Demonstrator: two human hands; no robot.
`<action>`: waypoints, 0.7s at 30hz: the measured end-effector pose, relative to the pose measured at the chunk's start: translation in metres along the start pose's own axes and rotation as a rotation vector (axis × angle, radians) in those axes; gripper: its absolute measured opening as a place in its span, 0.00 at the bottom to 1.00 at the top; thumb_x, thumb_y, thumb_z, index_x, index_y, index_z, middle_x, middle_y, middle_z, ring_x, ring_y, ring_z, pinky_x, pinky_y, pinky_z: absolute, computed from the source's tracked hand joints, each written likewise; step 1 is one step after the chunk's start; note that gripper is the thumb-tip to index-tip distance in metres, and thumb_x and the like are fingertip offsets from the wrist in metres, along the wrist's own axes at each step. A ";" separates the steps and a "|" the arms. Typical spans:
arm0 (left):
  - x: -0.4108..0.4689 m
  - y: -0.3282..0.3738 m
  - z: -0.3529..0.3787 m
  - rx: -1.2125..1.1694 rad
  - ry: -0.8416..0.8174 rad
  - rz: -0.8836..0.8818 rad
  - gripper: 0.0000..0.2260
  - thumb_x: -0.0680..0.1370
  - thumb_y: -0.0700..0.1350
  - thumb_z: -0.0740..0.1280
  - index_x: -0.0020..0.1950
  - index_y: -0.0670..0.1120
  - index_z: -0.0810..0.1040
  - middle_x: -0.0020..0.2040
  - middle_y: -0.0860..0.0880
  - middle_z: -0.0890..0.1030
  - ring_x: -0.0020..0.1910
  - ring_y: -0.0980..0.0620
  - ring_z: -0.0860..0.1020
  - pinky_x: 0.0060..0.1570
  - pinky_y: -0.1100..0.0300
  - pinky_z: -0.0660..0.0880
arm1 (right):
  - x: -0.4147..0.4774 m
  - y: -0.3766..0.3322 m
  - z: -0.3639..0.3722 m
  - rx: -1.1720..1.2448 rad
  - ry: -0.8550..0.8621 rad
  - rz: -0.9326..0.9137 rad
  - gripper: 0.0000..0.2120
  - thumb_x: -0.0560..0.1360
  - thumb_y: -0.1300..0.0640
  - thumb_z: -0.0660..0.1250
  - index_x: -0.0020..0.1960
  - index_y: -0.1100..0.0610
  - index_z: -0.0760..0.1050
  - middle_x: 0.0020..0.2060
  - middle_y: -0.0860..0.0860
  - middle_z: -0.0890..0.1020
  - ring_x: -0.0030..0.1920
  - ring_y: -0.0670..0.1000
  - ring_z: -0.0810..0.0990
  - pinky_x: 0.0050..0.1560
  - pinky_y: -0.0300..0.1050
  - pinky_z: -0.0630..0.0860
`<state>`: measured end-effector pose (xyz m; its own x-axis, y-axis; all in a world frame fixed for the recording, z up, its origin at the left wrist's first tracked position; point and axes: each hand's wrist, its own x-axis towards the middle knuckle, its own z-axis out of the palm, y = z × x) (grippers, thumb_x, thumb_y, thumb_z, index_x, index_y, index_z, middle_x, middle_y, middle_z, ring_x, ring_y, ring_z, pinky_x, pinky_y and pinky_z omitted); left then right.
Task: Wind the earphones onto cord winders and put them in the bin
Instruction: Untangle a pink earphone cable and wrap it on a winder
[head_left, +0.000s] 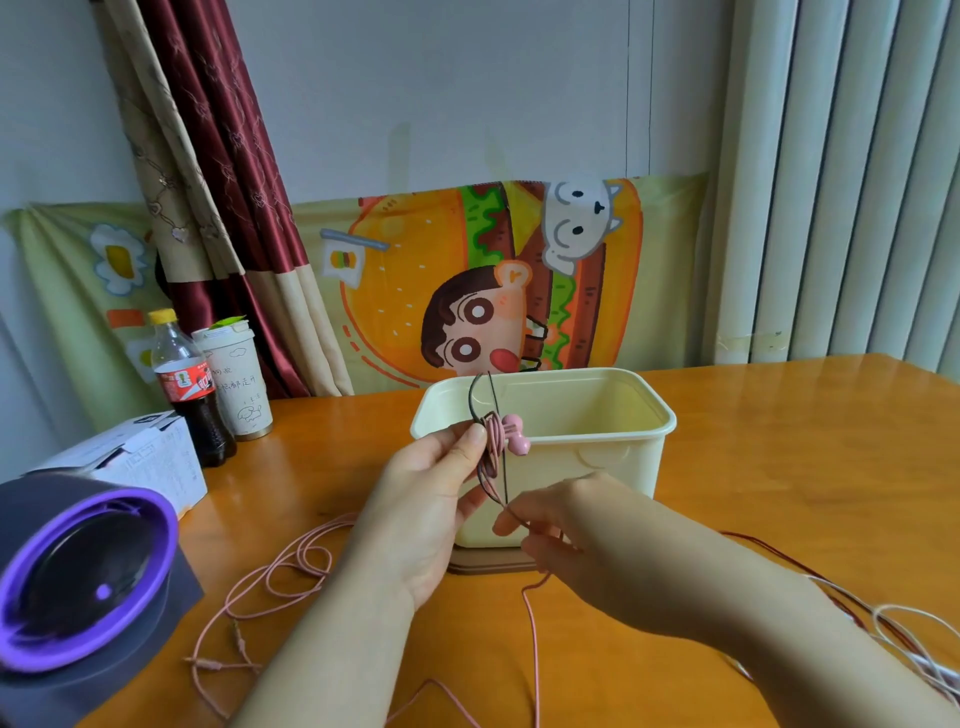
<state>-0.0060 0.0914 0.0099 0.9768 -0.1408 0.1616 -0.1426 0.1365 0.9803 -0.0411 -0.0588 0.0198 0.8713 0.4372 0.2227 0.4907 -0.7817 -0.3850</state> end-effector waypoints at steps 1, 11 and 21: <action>0.000 -0.001 0.000 0.020 0.000 -0.003 0.13 0.82 0.45 0.59 0.52 0.47 0.84 0.50 0.50 0.86 0.56 0.53 0.80 0.55 0.55 0.70 | -0.001 -0.002 -0.003 0.008 0.018 -0.004 0.12 0.81 0.55 0.58 0.60 0.46 0.76 0.45 0.43 0.79 0.45 0.44 0.80 0.48 0.37 0.76; -0.001 -0.006 0.005 0.320 -0.158 0.001 0.10 0.82 0.45 0.61 0.59 0.47 0.79 0.51 0.51 0.85 0.57 0.51 0.80 0.50 0.61 0.74 | -0.004 0.012 -0.035 0.119 0.514 0.080 0.04 0.72 0.54 0.71 0.40 0.47 0.77 0.36 0.43 0.79 0.39 0.43 0.78 0.41 0.39 0.76; -0.005 0.003 0.002 0.591 -0.214 0.081 0.07 0.82 0.47 0.62 0.59 0.54 0.74 0.48 0.60 0.85 0.55 0.62 0.79 0.57 0.60 0.72 | -0.005 0.022 -0.040 0.368 0.376 0.108 0.02 0.75 0.54 0.67 0.44 0.51 0.77 0.40 0.47 0.79 0.32 0.41 0.78 0.33 0.36 0.76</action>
<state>-0.0115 0.0903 0.0121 0.9144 -0.3537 0.1968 -0.3383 -0.4009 0.8513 -0.0350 -0.0954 0.0459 0.8879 0.1213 0.4438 0.4270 -0.5763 -0.6968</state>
